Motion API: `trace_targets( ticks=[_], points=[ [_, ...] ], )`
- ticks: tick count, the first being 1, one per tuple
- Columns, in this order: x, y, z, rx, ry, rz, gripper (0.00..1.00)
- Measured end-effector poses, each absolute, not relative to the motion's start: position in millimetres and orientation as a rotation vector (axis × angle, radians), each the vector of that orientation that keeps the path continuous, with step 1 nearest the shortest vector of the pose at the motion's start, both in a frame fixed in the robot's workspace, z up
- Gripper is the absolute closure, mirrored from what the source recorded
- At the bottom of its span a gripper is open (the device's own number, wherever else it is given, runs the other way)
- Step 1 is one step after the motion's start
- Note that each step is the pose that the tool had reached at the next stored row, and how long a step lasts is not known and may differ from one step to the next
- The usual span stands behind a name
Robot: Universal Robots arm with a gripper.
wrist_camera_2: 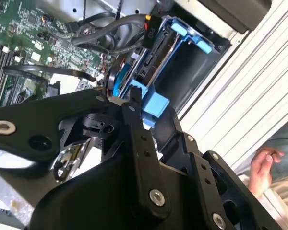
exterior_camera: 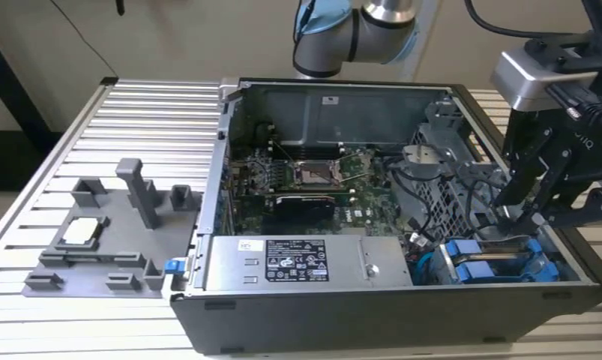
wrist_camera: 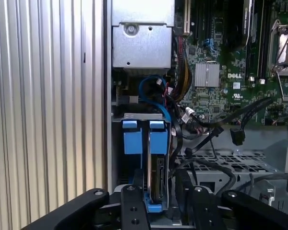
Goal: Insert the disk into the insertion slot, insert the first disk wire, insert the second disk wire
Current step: 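Insert the disk into the insertion slot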
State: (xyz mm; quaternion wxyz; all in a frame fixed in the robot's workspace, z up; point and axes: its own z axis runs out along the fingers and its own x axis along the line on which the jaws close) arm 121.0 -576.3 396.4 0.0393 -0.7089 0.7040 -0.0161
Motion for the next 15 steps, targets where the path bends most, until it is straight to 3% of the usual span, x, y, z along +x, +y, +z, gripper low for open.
trace_targets(
  ticks=[3,15],
  points=[
    [121,-576,396,-2.157,2.134,-0.084,0.60],
    [144,-576,395,-2.209,2.053,-0.053,0.60]
  ],
)
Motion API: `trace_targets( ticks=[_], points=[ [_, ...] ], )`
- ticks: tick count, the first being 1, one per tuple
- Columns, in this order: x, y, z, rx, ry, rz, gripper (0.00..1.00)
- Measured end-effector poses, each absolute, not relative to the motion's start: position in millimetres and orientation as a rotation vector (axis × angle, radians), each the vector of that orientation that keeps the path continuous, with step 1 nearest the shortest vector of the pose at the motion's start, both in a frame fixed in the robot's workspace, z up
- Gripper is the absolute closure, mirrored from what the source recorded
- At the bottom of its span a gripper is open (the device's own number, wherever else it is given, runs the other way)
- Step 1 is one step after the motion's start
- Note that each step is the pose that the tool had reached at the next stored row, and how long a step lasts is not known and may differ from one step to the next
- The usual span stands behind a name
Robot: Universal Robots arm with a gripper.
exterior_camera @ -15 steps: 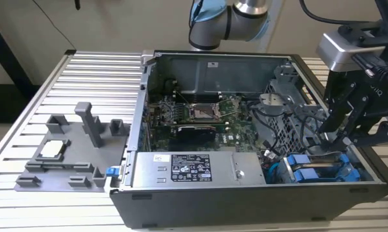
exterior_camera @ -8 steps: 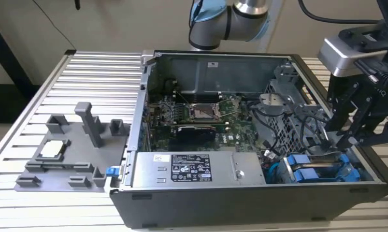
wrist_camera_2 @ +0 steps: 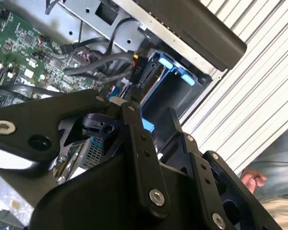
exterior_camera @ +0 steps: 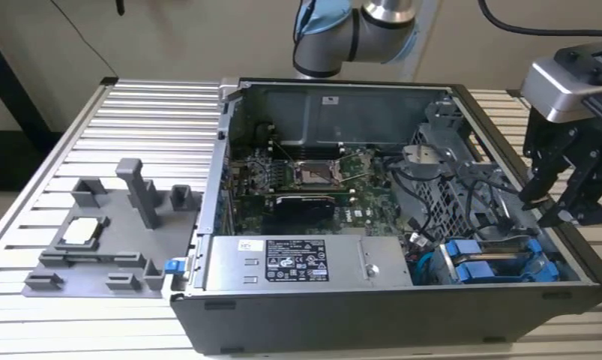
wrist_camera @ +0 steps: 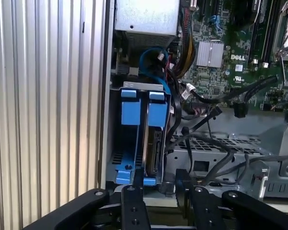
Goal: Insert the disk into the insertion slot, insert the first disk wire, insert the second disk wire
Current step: 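Insert the disk into the insertion slot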
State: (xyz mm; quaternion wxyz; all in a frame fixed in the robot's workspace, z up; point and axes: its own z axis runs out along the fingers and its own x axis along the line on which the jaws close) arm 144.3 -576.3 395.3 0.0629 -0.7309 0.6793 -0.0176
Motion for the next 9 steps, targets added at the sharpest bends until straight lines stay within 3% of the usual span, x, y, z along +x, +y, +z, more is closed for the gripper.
trace_targets(
  ticks=[9],
  points=[
    [155.7,-570.0,391.5,-2.191,2.040,-0.023,0.60]
  ],
)
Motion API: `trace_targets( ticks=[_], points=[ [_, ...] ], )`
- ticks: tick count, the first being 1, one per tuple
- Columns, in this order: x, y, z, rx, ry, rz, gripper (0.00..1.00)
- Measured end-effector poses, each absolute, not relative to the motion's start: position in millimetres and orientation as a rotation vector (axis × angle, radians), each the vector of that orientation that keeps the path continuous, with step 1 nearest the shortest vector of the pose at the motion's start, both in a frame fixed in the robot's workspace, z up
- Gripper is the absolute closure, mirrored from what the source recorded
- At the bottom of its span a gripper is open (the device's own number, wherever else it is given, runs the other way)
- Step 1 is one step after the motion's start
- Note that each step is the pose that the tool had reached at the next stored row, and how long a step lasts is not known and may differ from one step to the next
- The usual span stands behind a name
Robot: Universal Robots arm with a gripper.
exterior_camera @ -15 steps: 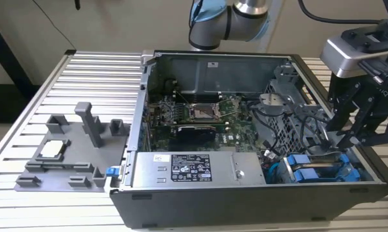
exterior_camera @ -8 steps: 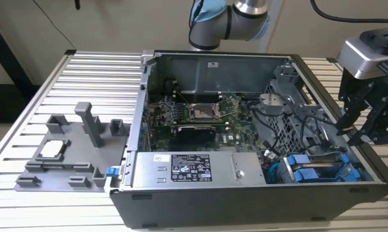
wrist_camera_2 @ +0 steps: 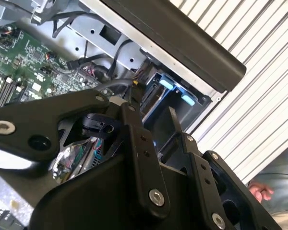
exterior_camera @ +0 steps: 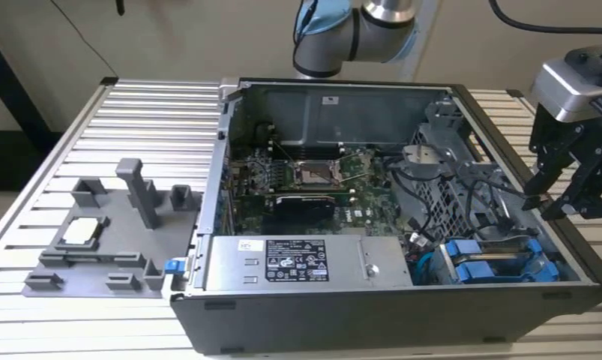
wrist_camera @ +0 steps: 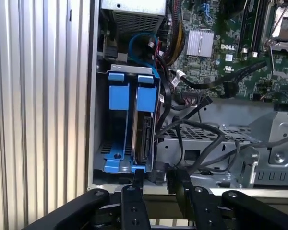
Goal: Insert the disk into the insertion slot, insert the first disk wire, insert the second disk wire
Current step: 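Insert the disk into the insertion slot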
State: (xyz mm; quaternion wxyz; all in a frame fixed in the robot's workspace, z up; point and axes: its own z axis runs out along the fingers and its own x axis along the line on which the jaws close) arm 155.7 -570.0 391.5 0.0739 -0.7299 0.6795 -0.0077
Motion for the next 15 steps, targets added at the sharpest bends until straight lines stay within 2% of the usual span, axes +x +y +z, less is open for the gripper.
trace_targets(
  ticks=[15],
  points=[
    [157.1,-565.0,387.9,-2.204,2.050,-0.038,0.60]
  ],
)
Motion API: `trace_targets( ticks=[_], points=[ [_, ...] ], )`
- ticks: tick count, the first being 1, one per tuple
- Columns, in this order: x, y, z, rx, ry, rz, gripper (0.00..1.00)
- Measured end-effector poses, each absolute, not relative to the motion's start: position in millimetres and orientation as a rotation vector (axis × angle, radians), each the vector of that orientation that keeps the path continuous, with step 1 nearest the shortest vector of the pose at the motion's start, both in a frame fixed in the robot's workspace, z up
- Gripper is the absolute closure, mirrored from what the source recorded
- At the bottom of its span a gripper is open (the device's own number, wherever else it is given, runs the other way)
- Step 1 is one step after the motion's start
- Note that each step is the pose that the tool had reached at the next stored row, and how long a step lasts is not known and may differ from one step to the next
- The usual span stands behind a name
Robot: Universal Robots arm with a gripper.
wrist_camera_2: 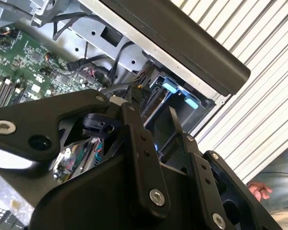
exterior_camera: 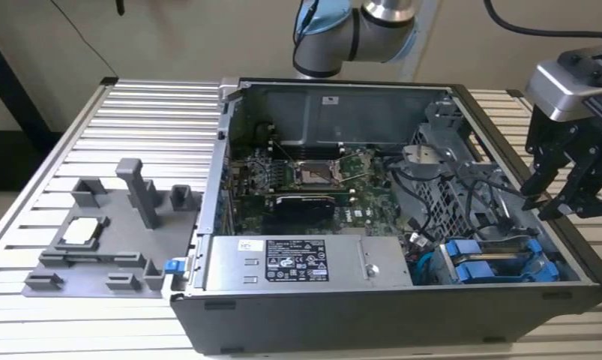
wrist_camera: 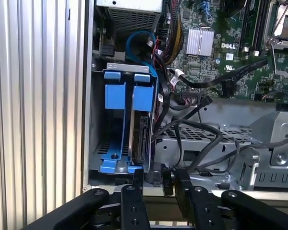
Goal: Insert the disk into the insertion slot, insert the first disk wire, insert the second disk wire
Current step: 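Insert the disk into the insertion slot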
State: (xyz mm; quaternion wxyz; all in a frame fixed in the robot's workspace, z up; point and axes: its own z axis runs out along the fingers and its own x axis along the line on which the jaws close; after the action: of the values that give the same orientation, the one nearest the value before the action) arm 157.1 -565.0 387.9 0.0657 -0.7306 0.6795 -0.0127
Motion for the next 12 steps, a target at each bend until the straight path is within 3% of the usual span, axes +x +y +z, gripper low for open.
trace_targets(
  ticks=[7,10,11,12],
  points=[
    [157.2,-565.0,387.8,-2.204,2.050,-0.039,0.60],
    [157.2,-565.0,387.8,-2.204,2.050,-0.039,0.62],
    [157.2,-565.0,387.8,-2.204,2.050,-0.038,0.69],
    [157.2,-565.0,387.8,-2.204,2.050,-0.039,0.69]
  ],
)
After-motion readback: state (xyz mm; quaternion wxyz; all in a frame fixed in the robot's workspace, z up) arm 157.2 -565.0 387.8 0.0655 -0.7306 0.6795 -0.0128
